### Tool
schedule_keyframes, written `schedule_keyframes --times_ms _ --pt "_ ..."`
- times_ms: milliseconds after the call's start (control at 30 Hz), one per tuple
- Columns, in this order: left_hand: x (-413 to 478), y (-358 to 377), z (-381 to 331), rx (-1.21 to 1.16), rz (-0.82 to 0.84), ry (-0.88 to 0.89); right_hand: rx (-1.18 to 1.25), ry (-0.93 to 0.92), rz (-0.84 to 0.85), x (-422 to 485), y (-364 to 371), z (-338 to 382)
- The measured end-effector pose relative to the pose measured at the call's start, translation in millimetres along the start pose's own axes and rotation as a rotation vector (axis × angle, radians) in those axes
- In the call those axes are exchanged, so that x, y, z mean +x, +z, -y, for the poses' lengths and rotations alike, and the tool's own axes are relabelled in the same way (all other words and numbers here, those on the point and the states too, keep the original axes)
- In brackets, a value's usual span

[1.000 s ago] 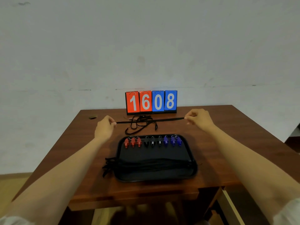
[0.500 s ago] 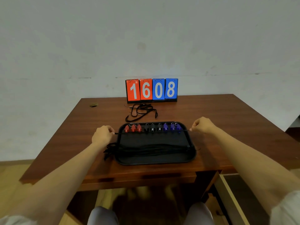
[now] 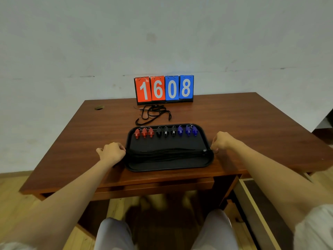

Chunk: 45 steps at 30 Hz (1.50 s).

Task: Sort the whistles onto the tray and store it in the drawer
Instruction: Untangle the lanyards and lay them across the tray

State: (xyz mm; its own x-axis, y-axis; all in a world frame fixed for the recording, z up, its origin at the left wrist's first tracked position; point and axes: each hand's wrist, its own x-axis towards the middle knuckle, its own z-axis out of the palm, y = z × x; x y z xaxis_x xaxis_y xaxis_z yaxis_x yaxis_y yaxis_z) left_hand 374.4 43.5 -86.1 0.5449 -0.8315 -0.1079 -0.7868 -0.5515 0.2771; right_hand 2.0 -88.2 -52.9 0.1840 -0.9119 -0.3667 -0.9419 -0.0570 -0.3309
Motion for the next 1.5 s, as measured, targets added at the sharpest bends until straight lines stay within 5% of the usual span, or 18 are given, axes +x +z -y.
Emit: schedule_keyframes --times_ms 567,700,900,1067,1500 --pt "-3.8 10.4 -3.0 0.036 -0.075 0.024 0.005 -0.018 -0.120 3.8 13.5 -4.0" --pt "-9.0 16.7 -11.6 0.066 -0.180 0.230 -0.022 -0.101 -0.192 5.0 15.1 1.3" --pt "-12.8 38.0 -24.9 0.223 -0.050 0.573 -0.073 -0.316 -0.081 6.6 30.8 12.1" --pt "-19.3 47.4 -21.1 0.321 0.049 0.584 -0.141 -0.356 -0.019 6.1 43.6 12.5" --pt "-8.9 36.8 -53.8 0.174 -0.017 0.629 -0.132 -0.466 -0.054 14.2 30.8 45.3"
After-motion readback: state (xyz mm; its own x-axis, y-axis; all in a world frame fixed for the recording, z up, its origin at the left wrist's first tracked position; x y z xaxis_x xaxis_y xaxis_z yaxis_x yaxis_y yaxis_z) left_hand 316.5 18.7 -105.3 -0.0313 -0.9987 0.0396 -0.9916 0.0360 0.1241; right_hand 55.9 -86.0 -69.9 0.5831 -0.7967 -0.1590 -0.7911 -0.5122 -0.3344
